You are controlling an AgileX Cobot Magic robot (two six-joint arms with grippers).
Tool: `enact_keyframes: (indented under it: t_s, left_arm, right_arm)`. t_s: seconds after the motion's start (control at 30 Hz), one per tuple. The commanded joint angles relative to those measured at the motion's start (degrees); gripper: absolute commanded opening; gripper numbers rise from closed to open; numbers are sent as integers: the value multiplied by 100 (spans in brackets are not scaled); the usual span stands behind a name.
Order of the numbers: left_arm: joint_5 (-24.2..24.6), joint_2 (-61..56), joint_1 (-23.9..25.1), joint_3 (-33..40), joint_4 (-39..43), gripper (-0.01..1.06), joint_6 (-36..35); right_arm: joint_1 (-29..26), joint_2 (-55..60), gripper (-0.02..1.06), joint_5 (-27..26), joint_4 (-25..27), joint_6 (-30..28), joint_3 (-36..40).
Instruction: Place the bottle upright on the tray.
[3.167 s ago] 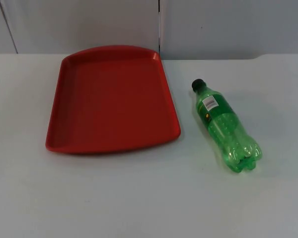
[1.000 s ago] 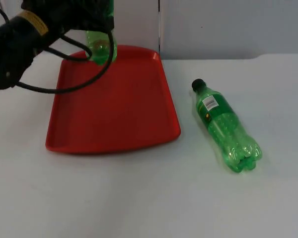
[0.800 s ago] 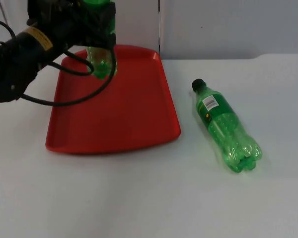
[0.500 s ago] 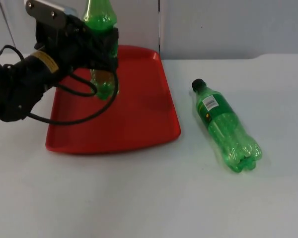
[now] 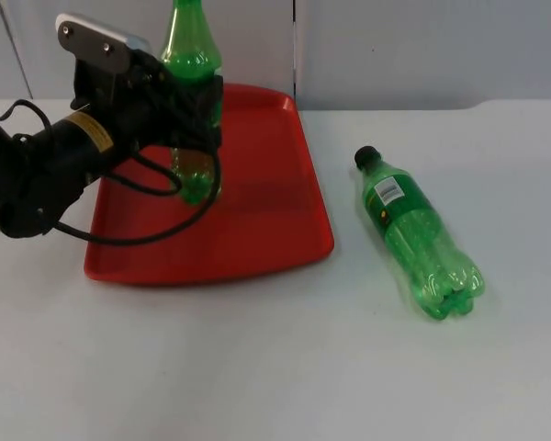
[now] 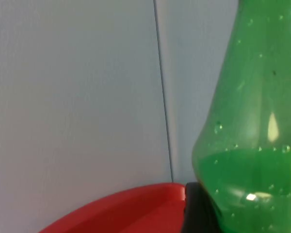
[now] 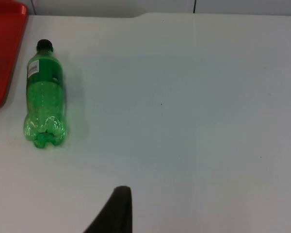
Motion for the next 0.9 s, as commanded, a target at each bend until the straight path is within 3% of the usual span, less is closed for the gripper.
enact_keyframes:
  t_s: [0.0, 0.37, 0.87]
  left_arm:
    - [6, -14, 22, -23, 70, 19, 2]
    - [-27, 61, 22, -23, 165, 50, 2]
    - [-50, 61, 22, -23, 248, 53, -10]
  right_arm:
    - [-24, -24, 105, -47, 31, -91, 15]
    - [-24, -24, 105, -47, 31, -91, 15]
    - [-24, -24, 105, -47, 31, -91, 15]
